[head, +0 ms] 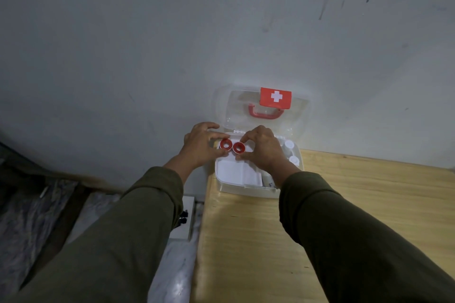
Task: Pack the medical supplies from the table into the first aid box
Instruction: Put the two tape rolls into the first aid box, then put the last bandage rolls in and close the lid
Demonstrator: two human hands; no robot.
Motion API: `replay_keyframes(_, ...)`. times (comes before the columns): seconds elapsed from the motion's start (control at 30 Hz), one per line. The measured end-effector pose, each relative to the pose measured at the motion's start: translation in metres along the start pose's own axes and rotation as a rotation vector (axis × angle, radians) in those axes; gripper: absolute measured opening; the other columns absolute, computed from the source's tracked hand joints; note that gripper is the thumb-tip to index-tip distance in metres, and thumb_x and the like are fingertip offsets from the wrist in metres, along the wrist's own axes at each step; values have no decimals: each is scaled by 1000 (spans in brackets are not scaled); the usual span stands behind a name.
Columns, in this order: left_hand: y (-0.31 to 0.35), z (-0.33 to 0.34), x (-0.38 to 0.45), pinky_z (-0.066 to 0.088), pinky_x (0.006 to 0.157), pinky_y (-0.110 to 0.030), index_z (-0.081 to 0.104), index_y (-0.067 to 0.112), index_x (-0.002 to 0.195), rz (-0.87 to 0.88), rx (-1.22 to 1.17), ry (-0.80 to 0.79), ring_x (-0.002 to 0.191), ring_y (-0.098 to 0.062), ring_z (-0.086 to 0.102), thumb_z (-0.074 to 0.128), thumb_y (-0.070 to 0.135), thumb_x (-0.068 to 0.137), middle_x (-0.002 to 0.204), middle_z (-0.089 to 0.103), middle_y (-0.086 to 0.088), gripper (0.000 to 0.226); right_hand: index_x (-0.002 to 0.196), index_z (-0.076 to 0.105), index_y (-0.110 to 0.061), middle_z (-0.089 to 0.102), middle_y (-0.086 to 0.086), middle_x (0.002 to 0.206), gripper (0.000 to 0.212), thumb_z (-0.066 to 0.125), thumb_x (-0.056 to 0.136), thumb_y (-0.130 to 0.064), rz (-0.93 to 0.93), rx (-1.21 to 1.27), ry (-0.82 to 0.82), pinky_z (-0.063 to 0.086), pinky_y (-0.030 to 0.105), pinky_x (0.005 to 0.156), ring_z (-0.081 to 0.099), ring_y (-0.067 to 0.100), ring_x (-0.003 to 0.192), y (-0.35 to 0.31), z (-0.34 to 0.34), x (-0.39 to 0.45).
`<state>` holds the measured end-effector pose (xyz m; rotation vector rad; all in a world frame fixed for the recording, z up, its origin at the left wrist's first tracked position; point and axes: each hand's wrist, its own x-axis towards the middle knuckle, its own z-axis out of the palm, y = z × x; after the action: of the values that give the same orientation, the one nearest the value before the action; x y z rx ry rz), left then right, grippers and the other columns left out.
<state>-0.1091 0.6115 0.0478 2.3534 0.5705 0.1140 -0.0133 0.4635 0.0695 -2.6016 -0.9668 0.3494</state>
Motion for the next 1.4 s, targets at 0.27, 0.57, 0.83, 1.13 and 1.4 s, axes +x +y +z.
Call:
replay_keyframes(0.27, 0, 0, -1, 28, 111, -43, 62, 27, 123, -5, -23, -2, 135, -20, 31, 77, 33, 75, 142, 44, 2, 51, 111, 65, -19, 52, 4, 123, 49, 81, 68, -38, 6, -4, -15, 37, 30, 93, 44, 22, 113, 1, 0, -2)
replay_keyframes(0.57, 3, 1, -9, 27, 111, -41, 62, 24, 123, -20, -26, 25, 134, -20, 32, 76, 32, 75, 142, 45, 1, 51, 111, 64, -19, 52, 5, 125, 49, 81, 68, -36, -16, 17, 16, 38, 33, 97, 44, 23, 115, 1, -1, -9)
replay_keyframes(0.83, 28, -10, -26, 29, 109, -36, 61, 27, 122, -4, -28, 148, 132, -20, 37, 76, 35, 75, 140, 47, 0, 51, 114, 62, -20, 55, 6, 127, 45, 76, 75, -36, -47, 22, 128, 40, 37, 101, 46, 24, 117, 9, -36, -29)
replay_keyframes(1.13, 102, 20, -73, 36, 102, -28, 65, 25, 116, 128, -57, 266, 123, -19, 46, 75, 34, 76, 129, 55, -3, 42, 115, 61, -18, 56, 9, 118, 42, 71, 79, -36, -64, -21, 213, 41, 38, 96, 47, 25, 115, 74, -96, -107)
replay_keyframes(1.4, 164, 117, -145, 32, 105, -29, 66, 23, 114, 155, -68, 121, 123, -18, 45, 77, 34, 73, 130, 54, -1, 44, 115, 61, -18, 55, 8, 118, 42, 73, 78, -36, 74, 22, 135, 40, 37, 97, 46, 24, 118, 169, -85, -216)
